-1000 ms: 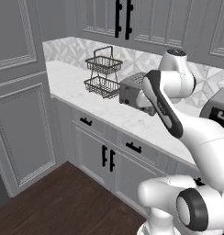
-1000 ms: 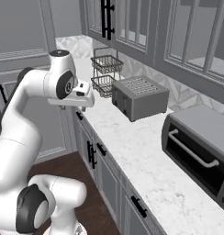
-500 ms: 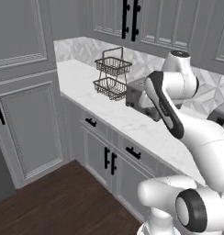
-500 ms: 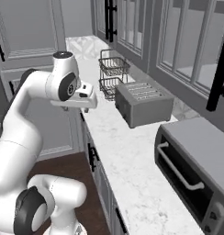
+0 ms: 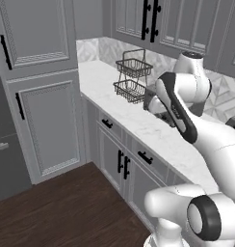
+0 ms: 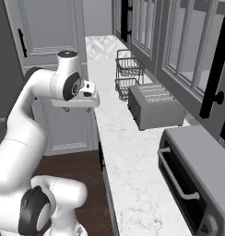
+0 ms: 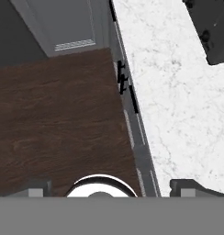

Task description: Take a straw from the drawer in front and place it inside the glass cup on the dining counter.

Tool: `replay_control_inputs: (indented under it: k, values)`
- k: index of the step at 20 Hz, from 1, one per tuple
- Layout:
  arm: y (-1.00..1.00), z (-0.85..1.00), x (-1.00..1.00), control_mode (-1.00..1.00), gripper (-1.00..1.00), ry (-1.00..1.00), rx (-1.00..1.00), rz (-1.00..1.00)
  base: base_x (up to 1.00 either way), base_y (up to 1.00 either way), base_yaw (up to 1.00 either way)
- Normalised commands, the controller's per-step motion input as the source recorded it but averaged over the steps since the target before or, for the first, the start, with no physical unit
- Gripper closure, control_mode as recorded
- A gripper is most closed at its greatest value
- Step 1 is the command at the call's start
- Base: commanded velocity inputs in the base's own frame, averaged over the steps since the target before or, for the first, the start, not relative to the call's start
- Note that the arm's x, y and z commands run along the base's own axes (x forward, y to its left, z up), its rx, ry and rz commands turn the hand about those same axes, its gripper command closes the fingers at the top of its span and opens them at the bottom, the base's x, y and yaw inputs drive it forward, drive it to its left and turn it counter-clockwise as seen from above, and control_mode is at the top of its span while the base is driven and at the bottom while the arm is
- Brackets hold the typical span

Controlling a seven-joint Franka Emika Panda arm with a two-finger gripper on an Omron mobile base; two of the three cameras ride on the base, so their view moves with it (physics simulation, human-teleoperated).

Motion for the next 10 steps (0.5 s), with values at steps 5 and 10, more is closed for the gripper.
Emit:
replay_control_inputs:
  k: [5, 10]
  values:
    - [0.94, -0.19, 0.23, -1.00, -1.00, 0.00, -0.31, -0.02, 0.00, 0.00, 0.00]
    - [0.87, -0.48, 0.37, -1.00, -1.00, 0.01, -0.42, -0.08, 0.00, 0.00, 0.00]
